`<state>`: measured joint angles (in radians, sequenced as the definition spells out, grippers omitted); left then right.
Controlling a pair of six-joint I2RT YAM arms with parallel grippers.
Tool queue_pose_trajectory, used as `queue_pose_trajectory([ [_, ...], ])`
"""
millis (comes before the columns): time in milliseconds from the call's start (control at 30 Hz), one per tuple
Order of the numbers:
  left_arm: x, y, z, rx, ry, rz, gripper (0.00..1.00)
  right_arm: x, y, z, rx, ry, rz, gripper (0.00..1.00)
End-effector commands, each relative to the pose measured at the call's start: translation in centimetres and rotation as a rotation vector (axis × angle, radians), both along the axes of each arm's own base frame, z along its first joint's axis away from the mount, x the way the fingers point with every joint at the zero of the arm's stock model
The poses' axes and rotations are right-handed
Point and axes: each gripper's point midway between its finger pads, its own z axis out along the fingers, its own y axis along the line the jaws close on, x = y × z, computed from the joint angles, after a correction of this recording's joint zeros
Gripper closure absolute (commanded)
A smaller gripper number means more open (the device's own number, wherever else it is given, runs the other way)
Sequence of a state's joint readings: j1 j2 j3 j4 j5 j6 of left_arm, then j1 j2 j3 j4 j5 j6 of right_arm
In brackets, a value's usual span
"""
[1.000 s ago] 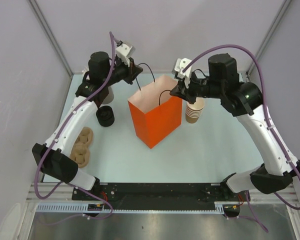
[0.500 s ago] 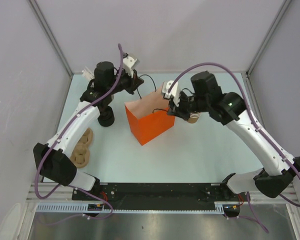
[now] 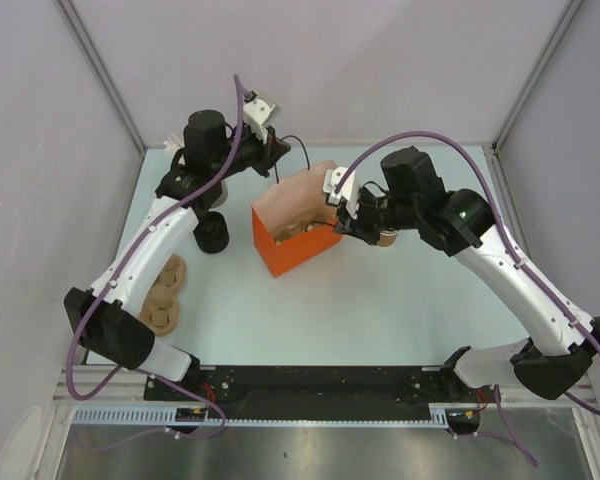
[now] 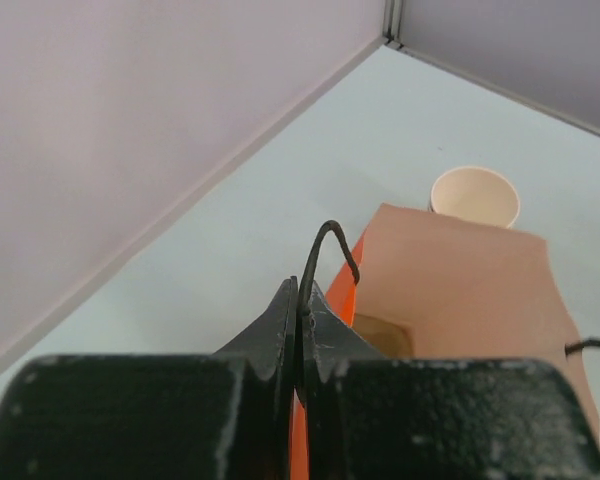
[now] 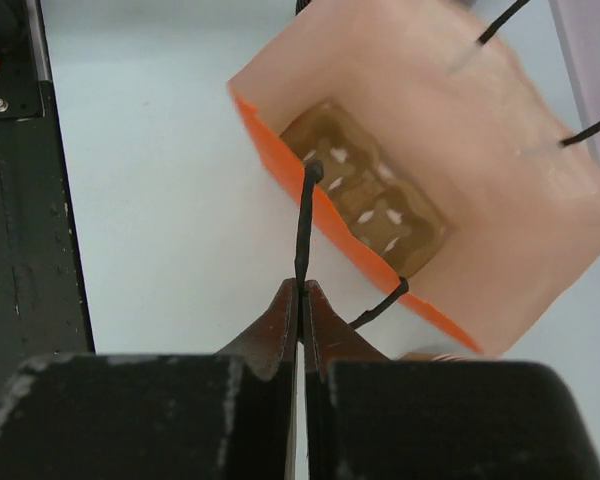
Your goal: Pack the takeout coffee
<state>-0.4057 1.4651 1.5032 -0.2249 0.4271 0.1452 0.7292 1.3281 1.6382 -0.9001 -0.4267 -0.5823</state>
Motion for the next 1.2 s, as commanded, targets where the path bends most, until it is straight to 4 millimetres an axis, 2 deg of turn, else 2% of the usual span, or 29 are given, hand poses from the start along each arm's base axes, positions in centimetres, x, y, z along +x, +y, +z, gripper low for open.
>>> queue_pose_trajectory([
  [0,-0.1,-0.9,5.0,-0.010,-0.136,-0.043,0.96,-1.4,-0.3,-0.4,-0.008,-0.023,0.059,1.00],
  [100,0.0,-1.5,4.9,0.001,-0.144,-0.064,0.97,-2.8,-0.6,-2.5,-0.055,0.026,0.103,1.00],
  [200,-0.2,-2.2,3.6,0.021,-0.129,-0.093,0.98,-4.6,-1.1,-4.4,-0.108,0.101,0.166,1.00],
  [433,-2.8,-3.6,0.0,0.120,-0.095,-0.177,0.98,-8.3,-2.6,-9.2,-0.237,0.250,0.266,1.00],
  [500,-3.8,-3.9,-0.3,0.138,-0.095,-0.202,0.98,-9.1,-3.4,-11.8,-0.303,0.263,0.255,1.00],
  [600,-5.1,-4.2,-0.3,0.169,-0.086,-0.234,0.98,-10.3,-4.2,-14.1,-0.354,0.287,0.255,1.00],
  [867,-8.7,-4.6,-1.1,0.238,-0.049,-0.299,0.98,-10.9,-5.3,-16.4,-0.371,0.304,0.221,1.00],
  [1000,-10.7,-4.9,-2.3,0.248,-0.005,-0.356,0.98,-11.3,-5.3,-17.2,-0.383,0.323,0.228,1.00],
  [1167,-11.7,-4.7,-3.0,0.244,0.026,-0.368,0.98,-11.3,-5.0,-17.2,-0.376,0.307,0.227,1.00],
])
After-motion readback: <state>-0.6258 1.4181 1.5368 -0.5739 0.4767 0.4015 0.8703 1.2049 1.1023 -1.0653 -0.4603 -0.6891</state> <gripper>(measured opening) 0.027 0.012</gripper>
